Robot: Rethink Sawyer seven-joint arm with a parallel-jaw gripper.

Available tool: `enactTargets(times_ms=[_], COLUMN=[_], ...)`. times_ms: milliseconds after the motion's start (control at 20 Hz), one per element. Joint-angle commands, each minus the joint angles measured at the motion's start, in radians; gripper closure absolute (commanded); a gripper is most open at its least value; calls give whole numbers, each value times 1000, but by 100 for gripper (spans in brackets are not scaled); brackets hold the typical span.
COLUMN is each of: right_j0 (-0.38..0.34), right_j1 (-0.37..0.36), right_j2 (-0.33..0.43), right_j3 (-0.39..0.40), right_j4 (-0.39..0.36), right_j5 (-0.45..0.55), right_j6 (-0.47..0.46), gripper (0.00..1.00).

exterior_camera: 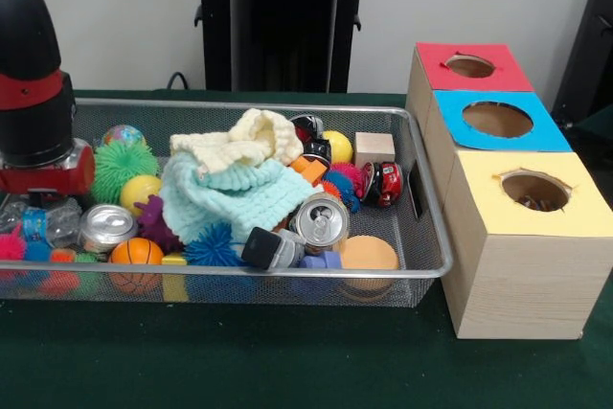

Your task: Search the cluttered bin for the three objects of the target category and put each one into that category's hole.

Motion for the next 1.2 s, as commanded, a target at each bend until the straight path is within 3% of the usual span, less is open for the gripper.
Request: enactTargets(times_ms=[50, 350, 400, 950, 1200], right_j0=[-23, -30, -37, -52, -42], right_j1=[64, 47, 45, 28, -17], right_j2=[84, 91, 94, 99, 73], right_j3=[-106, -76, -65, -17, 56], right_j4=[-22, -39, -42, -59, -69], right_j5=[8, -23, -39, -99, -145], right_j6=[-317, -285, -276, -239, -150], gripper=[0, 0, 100, 100, 100])
